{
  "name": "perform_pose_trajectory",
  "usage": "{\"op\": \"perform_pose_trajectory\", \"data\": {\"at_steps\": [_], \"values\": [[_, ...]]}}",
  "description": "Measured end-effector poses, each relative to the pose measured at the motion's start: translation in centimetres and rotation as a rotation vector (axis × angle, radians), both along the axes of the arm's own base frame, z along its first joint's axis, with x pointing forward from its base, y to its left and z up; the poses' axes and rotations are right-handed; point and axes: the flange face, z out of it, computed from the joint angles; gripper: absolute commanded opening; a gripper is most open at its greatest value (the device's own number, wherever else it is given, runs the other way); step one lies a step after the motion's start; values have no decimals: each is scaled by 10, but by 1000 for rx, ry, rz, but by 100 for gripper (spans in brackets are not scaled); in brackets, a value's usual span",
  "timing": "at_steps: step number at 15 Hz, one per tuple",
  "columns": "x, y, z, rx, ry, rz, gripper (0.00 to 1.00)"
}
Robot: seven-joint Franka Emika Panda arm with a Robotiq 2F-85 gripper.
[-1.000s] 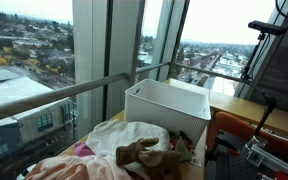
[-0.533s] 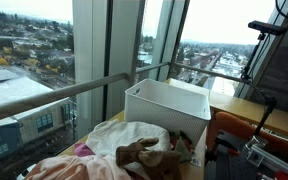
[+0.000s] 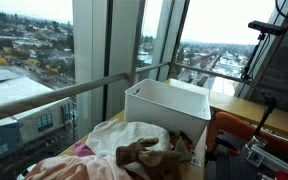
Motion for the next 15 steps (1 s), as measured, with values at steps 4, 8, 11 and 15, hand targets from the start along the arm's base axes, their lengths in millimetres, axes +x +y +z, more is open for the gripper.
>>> {"op": "perform_pose_trajectory", "data": {"at_steps": [4, 8, 11, 15], "values": [[28, 51, -8, 10, -40, 39, 100], [82, 136, -22, 19, -134, 96, 100], [125, 188, -33, 34, -209, 125, 100], [186, 232, -65, -18, -242, 183, 100]]}}
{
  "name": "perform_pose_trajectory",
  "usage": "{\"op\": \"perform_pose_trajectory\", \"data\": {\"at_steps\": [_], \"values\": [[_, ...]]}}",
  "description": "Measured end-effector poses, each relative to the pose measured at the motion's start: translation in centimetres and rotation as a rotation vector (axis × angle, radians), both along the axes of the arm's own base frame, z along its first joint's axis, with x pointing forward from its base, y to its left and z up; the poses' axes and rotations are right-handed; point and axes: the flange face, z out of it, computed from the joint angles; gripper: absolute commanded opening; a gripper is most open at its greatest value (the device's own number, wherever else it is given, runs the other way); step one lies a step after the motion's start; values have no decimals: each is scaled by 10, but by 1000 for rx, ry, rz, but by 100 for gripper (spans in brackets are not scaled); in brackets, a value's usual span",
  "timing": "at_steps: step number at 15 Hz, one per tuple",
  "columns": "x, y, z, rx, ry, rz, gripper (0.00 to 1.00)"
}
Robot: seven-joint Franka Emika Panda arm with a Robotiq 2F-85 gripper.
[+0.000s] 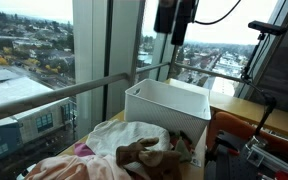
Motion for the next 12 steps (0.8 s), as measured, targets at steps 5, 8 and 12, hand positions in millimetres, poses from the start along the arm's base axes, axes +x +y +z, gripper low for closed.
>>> {"op": "perform_pose_trajectory", "data": {"at_steps": [5, 8, 12], "values": [[75, 2, -60, -44, 63, 9, 100], [100, -9, -85, -73, 172, -6, 100], [115, -15, -97, -104, 277, -5, 100]]}}
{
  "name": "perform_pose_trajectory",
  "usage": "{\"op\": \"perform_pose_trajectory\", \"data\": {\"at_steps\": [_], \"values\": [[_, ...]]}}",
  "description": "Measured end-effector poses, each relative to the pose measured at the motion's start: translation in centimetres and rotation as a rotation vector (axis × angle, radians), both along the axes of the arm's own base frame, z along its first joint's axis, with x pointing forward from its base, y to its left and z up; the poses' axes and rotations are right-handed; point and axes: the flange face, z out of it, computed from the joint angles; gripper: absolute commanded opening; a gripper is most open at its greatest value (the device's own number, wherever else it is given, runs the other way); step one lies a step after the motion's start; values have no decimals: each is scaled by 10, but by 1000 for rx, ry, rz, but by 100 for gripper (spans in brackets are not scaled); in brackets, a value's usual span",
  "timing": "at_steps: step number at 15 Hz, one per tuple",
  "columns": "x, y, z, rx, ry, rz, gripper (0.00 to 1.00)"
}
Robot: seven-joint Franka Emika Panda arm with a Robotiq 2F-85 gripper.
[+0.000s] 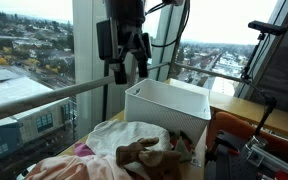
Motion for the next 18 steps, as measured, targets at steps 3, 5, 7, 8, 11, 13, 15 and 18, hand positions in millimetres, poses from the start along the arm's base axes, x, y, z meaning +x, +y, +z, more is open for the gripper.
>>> {"op": "perform_pose_trajectory", "data": {"at_steps": [3, 5, 7, 8, 11, 13, 15, 18], "values": [[2, 3, -11, -8, 56, 16, 100], [4, 6, -21, -8, 77, 30, 100], [5, 8, -27, -6, 82, 34, 100], [6, 8, -27, -6, 81, 35, 100], [6, 8, -25, -5, 77, 35, 100], [6, 7, -30, -11, 84, 36, 100], [3, 5, -47, -27, 108, 51, 100], [-4, -6, -95, -60, 131, 110, 100]]}}
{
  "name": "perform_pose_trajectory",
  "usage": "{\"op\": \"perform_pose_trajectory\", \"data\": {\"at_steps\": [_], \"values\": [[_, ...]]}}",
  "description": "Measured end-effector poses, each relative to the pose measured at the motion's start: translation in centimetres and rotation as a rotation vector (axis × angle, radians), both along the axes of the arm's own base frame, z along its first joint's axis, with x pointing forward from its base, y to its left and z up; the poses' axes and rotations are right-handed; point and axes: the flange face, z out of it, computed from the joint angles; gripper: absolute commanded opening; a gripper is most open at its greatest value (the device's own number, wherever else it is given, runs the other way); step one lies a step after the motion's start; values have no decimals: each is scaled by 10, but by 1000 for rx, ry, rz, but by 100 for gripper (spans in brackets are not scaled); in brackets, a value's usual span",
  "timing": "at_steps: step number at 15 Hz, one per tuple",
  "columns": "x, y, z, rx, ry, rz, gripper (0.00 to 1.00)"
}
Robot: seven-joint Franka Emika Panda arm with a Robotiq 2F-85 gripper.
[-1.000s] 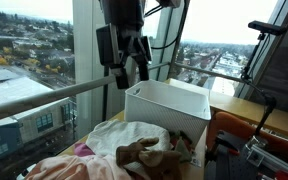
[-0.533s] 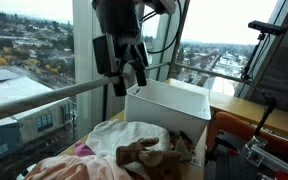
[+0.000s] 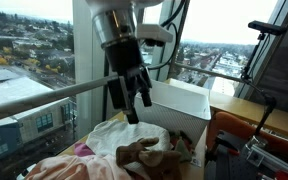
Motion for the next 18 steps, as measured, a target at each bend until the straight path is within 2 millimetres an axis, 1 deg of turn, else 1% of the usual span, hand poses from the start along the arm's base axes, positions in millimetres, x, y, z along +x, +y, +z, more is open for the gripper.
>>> {"op": "perform_pose_trajectory", "data": {"at_steps": [3, 5, 8, 9, 10, 12, 14, 16, 18], "values": [[-9, -14, -54, -3, -11, 88, 100], [-19, -20, -88, 7, -26, 145, 100], [-41, -22, -130, 31, -26, 195, 100], [-47, -22, -140, 35, -22, 204, 75], [-54, -22, -148, 40, -18, 213, 74], [-64, -19, -160, 48, -14, 226, 58], [-70, -16, -166, 52, -15, 233, 42], [-71, -16, -166, 55, -24, 235, 28], [-71, -15, -160, 56, -32, 236, 15]]}}
